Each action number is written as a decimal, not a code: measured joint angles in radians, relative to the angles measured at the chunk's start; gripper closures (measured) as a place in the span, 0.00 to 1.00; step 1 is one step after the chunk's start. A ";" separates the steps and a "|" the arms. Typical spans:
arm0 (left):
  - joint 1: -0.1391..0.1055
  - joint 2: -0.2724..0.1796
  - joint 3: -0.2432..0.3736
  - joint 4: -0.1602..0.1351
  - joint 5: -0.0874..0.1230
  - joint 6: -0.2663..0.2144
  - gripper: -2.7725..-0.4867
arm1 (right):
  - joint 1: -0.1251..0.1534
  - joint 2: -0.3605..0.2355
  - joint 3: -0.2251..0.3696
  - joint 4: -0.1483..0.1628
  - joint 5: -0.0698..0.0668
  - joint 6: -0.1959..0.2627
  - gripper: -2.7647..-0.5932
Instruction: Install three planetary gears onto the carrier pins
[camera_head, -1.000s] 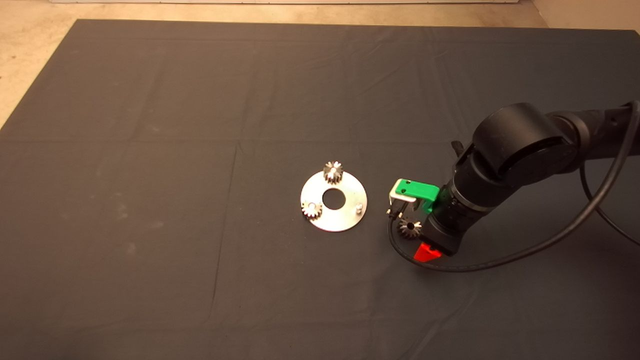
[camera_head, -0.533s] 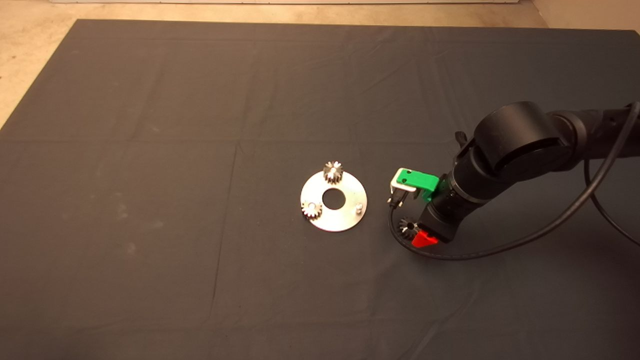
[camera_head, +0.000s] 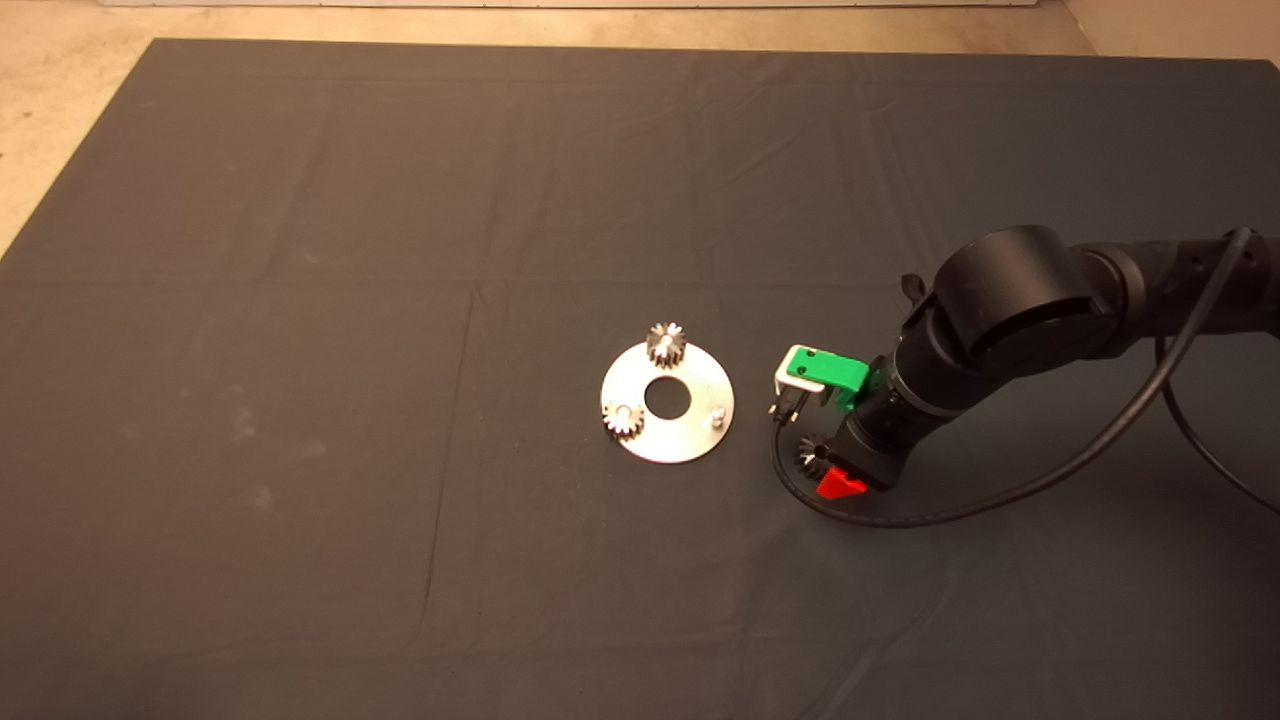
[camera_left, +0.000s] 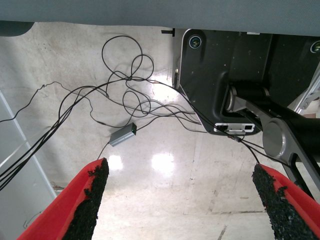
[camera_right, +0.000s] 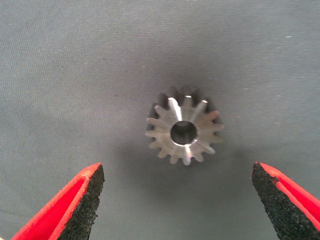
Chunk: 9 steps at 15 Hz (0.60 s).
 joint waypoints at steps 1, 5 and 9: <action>0.000 0.000 0.000 0.000 0.000 0.000 0.32 | -0.001 0.000 -0.001 -0.004 0.000 0.000 0.27; 0.000 -0.005 0.000 0.000 0.000 0.001 0.32 | -0.017 0.004 -0.002 -0.028 0.001 -0.001 0.27; 0.000 -0.005 0.000 0.000 0.000 0.003 0.32 | -0.042 0.011 -0.003 -0.052 0.000 -0.001 0.27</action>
